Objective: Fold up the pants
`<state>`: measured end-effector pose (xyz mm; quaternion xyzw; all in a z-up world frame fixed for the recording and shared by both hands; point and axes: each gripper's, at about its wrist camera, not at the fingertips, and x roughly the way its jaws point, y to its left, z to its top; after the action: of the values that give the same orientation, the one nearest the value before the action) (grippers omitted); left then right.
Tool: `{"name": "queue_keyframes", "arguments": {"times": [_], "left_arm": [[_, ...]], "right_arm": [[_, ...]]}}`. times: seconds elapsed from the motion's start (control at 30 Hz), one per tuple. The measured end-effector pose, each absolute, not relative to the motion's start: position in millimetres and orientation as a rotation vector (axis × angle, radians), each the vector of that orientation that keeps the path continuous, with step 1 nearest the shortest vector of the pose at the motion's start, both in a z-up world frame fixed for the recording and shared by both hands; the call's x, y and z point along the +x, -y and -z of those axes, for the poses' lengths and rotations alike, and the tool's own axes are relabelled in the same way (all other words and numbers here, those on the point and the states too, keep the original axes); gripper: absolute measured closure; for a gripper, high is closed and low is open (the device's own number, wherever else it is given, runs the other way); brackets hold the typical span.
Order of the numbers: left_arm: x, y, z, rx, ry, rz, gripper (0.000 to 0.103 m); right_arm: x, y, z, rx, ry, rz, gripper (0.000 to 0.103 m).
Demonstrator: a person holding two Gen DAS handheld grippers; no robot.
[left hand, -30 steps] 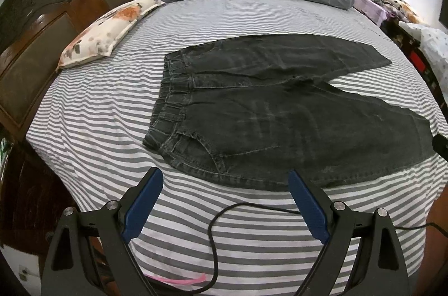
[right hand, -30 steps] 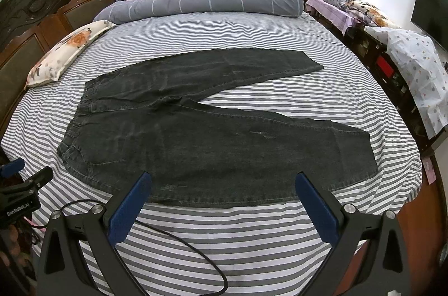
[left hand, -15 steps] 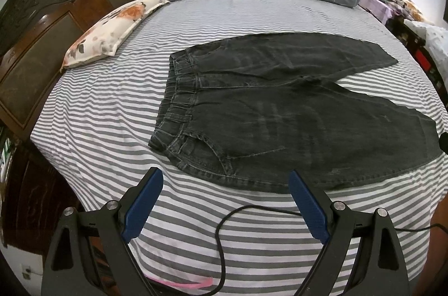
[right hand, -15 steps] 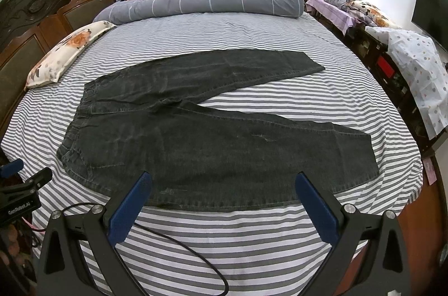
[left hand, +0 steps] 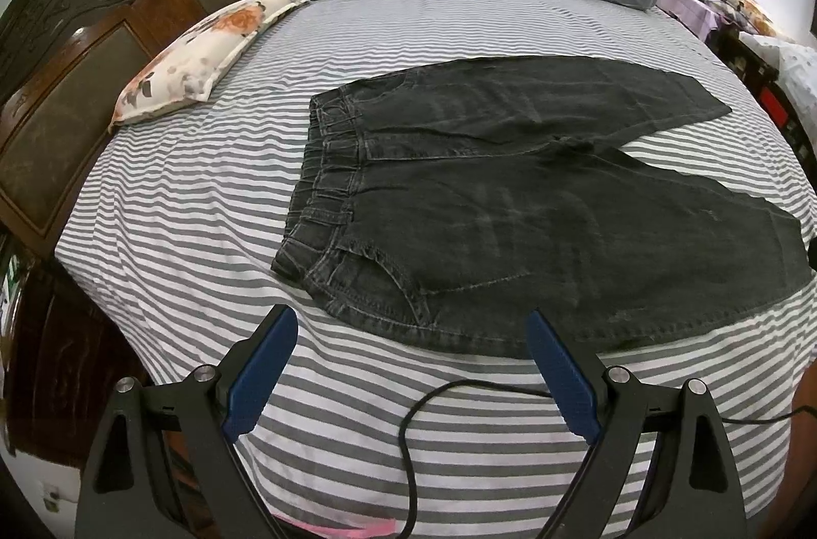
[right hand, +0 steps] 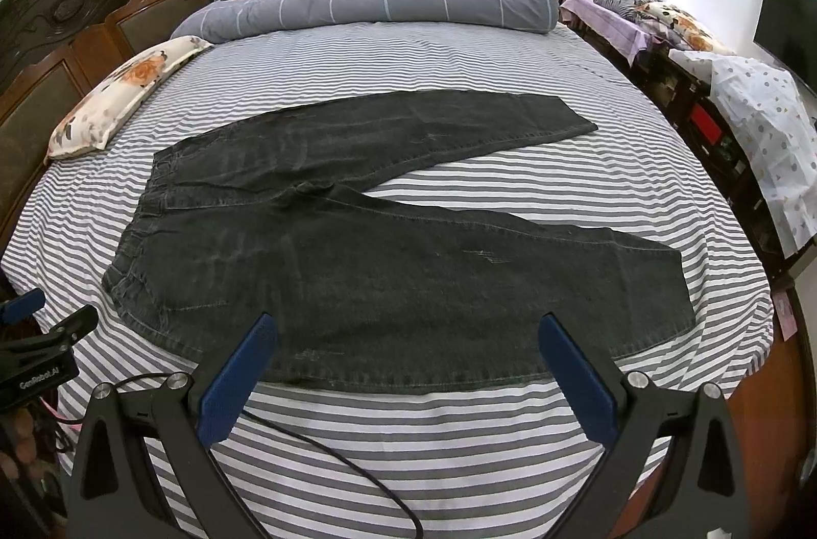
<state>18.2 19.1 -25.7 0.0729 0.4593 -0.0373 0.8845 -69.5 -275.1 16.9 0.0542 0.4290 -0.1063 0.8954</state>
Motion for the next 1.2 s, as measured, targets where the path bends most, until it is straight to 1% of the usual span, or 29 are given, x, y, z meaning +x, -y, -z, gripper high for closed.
{"name": "queue_keyframes", "arguments": {"times": [0.17, 0.27, 0.37, 0.53, 0.6, 0.9, 1.2], "left_arm": [[33, -27, 24, 0.127, -0.943, 0.083, 0.012], [47, -33, 25, 0.120, -0.936, 0.072, 0.015], [66, -42, 25, 0.097, -0.941, 0.070, 0.021], [113, -67, 26, 0.027, -0.963, 0.067, 0.038], [138, -80, 27, -0.004, -0.969, 0.066, 0.043], [240, -121, 54, -0.045, -1.001, 0.051, 0.043], [337, -146, 115, -0.066, -1.064, 0.027, 0.043]], "right_arm": [[-65, 277, -18, 0.119, -0.889, 0.223, 0.001], [-56, 282, -19, 0.128, -0.889, 0.216, 0.001], [-47, 287, -21, 0.145, -0.883, 0.199, 0.001], [-21, 295, -26, 0.141, -0.878, 0.177, 0.001], [-3, 298, -27, 0.153, -0.883, 0.149, 0.001], [101, 305, -17, 0.117, -0.932, 0.025, 0.001], [217, 312, 15, 0.028, -0.982, -0.020, 0.001]]}}
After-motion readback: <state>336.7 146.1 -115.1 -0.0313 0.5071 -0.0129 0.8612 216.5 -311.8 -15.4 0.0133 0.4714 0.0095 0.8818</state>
